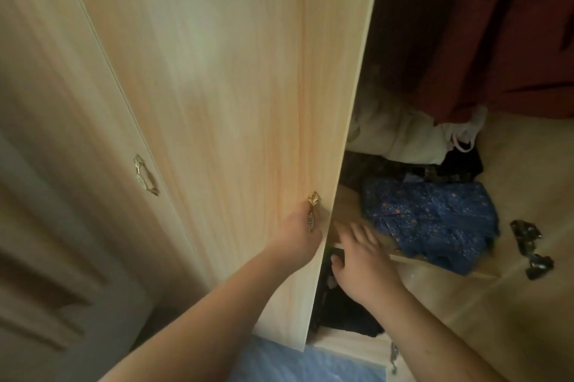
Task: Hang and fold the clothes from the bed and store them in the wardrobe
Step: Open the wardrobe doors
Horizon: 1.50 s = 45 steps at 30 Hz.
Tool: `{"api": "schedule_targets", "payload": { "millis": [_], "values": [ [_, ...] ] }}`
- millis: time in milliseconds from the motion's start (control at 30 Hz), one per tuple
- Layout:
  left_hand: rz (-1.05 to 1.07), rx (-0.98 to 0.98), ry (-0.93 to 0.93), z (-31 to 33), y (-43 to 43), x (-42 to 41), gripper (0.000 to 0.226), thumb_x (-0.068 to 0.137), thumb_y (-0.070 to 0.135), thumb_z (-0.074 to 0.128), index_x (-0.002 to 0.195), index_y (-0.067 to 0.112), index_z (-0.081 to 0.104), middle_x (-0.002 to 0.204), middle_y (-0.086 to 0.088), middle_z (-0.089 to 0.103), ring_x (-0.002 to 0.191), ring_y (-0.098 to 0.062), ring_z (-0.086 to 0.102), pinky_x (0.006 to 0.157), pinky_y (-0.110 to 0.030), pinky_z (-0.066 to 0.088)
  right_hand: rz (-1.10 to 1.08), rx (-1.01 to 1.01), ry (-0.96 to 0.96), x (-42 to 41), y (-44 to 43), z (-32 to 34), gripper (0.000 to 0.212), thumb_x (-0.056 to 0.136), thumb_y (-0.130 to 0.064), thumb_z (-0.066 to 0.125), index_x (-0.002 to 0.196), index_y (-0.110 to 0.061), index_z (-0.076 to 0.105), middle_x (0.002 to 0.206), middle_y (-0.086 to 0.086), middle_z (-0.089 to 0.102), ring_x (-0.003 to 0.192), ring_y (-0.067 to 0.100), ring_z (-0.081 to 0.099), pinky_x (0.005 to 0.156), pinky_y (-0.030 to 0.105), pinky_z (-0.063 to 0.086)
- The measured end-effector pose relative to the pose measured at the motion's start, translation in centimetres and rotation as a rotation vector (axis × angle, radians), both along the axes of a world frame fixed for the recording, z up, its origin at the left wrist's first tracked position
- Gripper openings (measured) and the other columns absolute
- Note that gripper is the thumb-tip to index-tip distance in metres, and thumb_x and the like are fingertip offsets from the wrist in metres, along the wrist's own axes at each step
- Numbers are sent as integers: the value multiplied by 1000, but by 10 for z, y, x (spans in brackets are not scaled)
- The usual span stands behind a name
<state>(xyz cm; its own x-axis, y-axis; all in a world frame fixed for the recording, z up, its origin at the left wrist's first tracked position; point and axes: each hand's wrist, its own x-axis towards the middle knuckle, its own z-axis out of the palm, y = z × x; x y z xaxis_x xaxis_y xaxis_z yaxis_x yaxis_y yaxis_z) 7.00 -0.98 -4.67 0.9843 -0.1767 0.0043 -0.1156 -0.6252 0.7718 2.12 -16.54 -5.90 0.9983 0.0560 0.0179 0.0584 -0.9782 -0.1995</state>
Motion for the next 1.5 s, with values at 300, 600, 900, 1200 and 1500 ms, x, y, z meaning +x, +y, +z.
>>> {"api": "schedule_targets", "payload": {
  "millis": [300,600,900,1200,1500],
  "values": [
    [-160,18,-70,-2,108,-138,31,95,26,49,125,31,45,103,22,52,88,8,54,71,1,36,-4,72,-23,-122,100,5,72,91,-38,58,151,-22,22,158,-1,31,147,20,25,118,37,27],
    [-25,122,3,6,246,-237,45,93,25,51,136,28,37,104,13,58,81,-3,60,62,-15,45,129,38,8,-224,240,5,71,94,-40,53,154,-28,18,162,0,22,151,25,16,118,44,23],
    [224,416,85,11,334,-301,80,86,18,46,155,19,6,159,-8,29,137,-36,38,107,-50,40,212,-5,32,-272,306,2,72,96,-37,43,156,-34,5,166,-3,7,152,24,5,120,45,16],
    [-102,687,62,-27,267,-358,75,97,43,41,158,30,-2,167,-8,1,152,-36,10,118,-54,21,12,-25,35,-356,205,-2,68,99,-47,38,158,-32,7,166,-2,8,152,24,8,119,44,20],
    [-685,707,-128,-28,19,-491,69,102,52,31,158,28,-1,167,-6,1,153,-32,3,122,-54,13,-530,-41,66,-592,15,-19,71,93,-47,44,156,-29,17,163,2,20,148,26,18,118,40,24]
  ]
}}
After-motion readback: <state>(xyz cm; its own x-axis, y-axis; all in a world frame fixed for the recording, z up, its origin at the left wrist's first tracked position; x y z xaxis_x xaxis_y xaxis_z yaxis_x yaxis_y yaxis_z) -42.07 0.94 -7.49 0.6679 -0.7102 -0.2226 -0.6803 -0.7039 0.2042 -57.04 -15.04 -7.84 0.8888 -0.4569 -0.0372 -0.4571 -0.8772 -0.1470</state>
